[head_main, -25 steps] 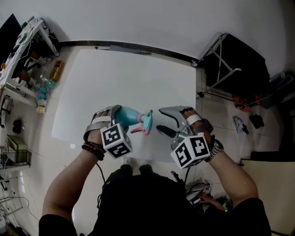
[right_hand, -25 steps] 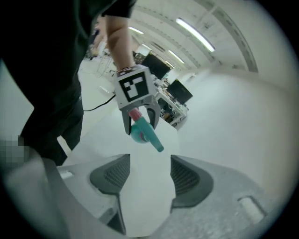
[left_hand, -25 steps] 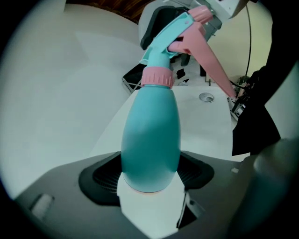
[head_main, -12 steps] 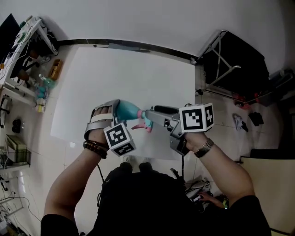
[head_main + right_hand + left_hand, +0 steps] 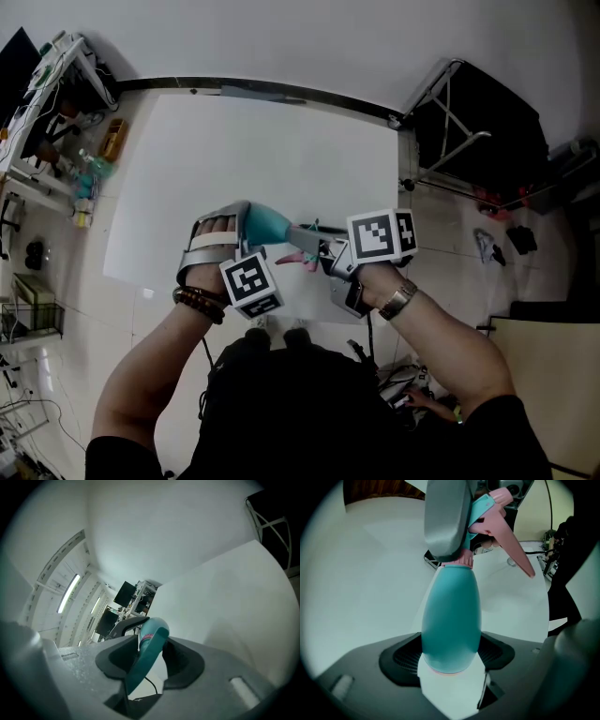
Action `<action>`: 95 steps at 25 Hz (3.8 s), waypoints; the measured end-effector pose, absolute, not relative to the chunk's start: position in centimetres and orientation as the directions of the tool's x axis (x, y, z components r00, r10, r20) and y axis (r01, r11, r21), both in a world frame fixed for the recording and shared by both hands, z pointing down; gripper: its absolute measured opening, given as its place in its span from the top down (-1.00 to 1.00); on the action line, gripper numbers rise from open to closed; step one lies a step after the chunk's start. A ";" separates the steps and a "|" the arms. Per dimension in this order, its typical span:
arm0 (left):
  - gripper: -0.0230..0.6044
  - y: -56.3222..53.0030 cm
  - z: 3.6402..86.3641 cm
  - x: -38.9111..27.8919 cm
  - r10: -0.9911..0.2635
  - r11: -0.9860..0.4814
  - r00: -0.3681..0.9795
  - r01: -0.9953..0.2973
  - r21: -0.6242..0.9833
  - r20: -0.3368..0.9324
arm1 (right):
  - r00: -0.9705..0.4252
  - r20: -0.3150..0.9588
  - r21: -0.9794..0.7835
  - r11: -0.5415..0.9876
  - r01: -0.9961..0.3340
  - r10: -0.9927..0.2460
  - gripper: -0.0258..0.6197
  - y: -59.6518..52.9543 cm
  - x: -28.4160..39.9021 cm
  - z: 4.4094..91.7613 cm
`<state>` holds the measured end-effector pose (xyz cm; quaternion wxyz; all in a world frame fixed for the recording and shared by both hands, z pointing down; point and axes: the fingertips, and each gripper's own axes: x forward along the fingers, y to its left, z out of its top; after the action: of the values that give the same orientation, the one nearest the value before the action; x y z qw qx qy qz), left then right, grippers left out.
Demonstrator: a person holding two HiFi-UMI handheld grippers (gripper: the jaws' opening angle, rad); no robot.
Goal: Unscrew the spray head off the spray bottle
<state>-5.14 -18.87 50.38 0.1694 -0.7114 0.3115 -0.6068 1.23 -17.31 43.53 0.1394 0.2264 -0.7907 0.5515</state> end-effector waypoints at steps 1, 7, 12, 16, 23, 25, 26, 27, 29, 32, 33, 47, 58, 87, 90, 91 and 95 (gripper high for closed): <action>-0.31 -18.8 50.4 -5.1 -0.648 -0.750 0.068 -0.235 -0.619 0.759 | -0.858 0.473 -0.808 0.289 -0.513 -0.202 0.47 -17.3 1.2 43.6; -0.31 -18.5 50.8 -5.1 -0.622 -0.772 0.080 -0.229 -0.593 0.779 | -0.831 0.530 -0.732 0.402 -0.550 -0.169 0.54 -16.9 1.1 43.8; -0.32 -17.6 51.0 -4.5 -0.569 -0.812 0.114 -0.235 -0.534 0.814 | -0.756 0.637 -0.441 0.734 -0.516 -0.149 0.54 -16.0 1.0 43.1; -0.31 -16.8 51.1 -4.0 -0.511 -0.852 0.150 -0.223 -0.474 0.847 | -0.689 0.710 -0.110 0.943 -0.314 -0.147 0.54 -14.6 0.7 42.8; -0.31 -14.9 51.6 -2.8 -0.394 -0.914 0.213 -0.194 -0.356 0.894 | -0.594 0.780 0.362 0.916 0.173 -0.197 0.55 -12.0 1.2 43.3; -0.31 -14.4 51.8 -2.6 -0.369 -0.925 0.226 -0.186 -0.332 0.901 | -0.576 0.784 0.467 0.832 0.300 -0.232 0.55 -11.3 1.4 43.4; -0.31 -14.2 51.8 -2.5 -0.361 -0.928 0.231 -0.183 -0.324 0.904 | -0.569 0.783 0.506 0.789 0.350 -0.250 0.55 -11.1 1.4 43.4; -0.31 -14.1 51.8 -2.4 -0.354 -0.931 0.234 -0.180 -0.317 0.905 | -0.563 0.782 0.538 0.746 0.392 -0.268 0.55 -11.0 1.5 43.4; -0.31 -13.8 51.8 -2.3 -0.340 -0.936 0.241 -0.175 -0.304 0.909 | -0.550 0.777 0.589 0.659 0.468 -0.304 0.55 -10.7 1.6 43.4; -0.31 -13.3 51.9 -2.1 -0.309 -0.947 0.259 -0.170 -0.272 0.915 | -0.574 0.741 0.661 0.531 0.530 -0.349 0.55 -10.2 1.3 42.9; -0.31 -13.2 51.9 -2.0 -0.297 -0.951 0.265 -0.167 -0.260 0.917 | -0.587 0.727 0.679 0.497 0.540 -0.356 0.55 -10.0 1.1 42.8; -0.30 -10.7 52.3 -1.3 -0.164 -0.984 0.289 -0.112 -0.137 0.943 | -0.613 0.711 0.699 0.262 0.665 -0.345 0.56 -7.7 2.5 43.8; -0.30 -12.9 51.8 -1.7 -0.297 -0.949 0.268 -0.188 -0.252 0.917 | -0.604 0.688 0.714 0.527 0.462 -0.403 0.06 -10.9 2.8 42.0; -0.31 -18.8 49.9 -4.9 -0.647 -0.745 0.086 -0.282 -0.605 0.757 | -0.898 0.312 -0.932 0.081 -0.352 -0.311 0.23 -17.5 2.2 42.1; -0.31 -18.7 49.9 -4.6 -0.657 -0.739 0.077 -0.261 -0.621 0.750 | -0.894 0.327 -0.927 0.080 -0.366 -0.307 0.27 -17.2 2.0 42.5; -0.31 -18.6 49.9 -4.6 -0.658 -0.739 0.075 -0.257 -0.623 0.749 | -0.893 0.331 -0.926 0.075 -0.369 -0.305 0.34 -17.1 1.9 42.6; -0.31 -18.6 50.1 -4.6 -0.657 -0.741 0.068 -0.240 -0.627 0.751 | -0.884 0.364 -0.910 0.092 -0.405 -0.293 0.44 -17.1 2.2 43.3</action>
<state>-4.56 -18.56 50.14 0.1721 -0.7103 0.3158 -0.6051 2.20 -17.13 43.33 0.0445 0.2367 -0.7375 0.6310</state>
